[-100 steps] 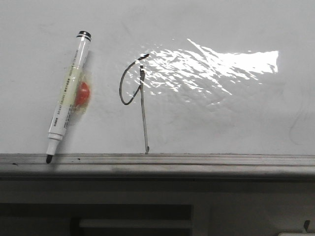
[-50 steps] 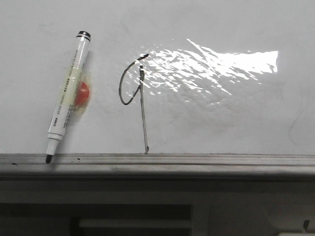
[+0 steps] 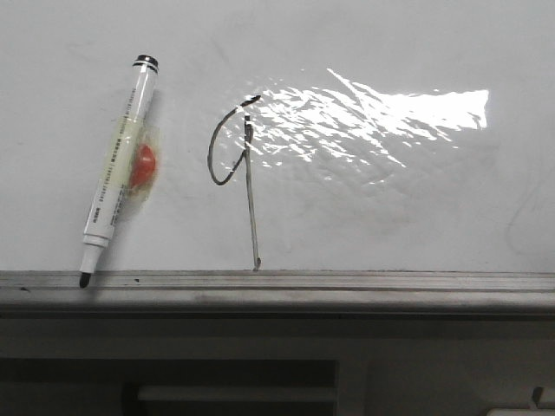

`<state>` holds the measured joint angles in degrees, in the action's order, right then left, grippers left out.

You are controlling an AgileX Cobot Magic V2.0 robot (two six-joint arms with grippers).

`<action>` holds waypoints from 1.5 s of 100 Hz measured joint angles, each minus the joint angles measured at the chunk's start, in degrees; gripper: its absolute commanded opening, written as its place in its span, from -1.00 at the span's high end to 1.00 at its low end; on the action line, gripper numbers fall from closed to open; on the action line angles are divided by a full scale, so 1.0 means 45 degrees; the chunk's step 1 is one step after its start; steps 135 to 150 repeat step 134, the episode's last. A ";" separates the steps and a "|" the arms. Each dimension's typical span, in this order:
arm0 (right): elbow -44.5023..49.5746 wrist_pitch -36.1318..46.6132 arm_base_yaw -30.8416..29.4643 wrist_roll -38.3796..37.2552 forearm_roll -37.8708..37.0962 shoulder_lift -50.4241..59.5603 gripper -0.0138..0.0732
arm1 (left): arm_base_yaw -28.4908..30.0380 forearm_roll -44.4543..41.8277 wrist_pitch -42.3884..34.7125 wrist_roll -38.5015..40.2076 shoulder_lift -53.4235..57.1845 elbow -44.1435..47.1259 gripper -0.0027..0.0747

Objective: Write number 9 on whiteboard

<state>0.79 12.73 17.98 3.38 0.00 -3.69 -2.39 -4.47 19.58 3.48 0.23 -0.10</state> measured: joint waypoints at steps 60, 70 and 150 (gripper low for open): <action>0.0000 -0.6264 -0.6165 -0.1238 -0.0952 0.0958 0.83 | 0.0000 0.0000 0.0000 0.0000 0.0000 0.0000 0.98; -0.0027 -0.6935 -0.6222 -0.1238 -0.0952 0.0958 0.83 | 0.0000 0.0000 0.0000 0.0000 0.0000 0.0000 0.98; -0.0027 -0.6983 -0.6271 -0.1238 -0.0952 0.0958 0.83 | 0.0000 0.0000 0.0000 0.0005 0.0000 0.0000 0.98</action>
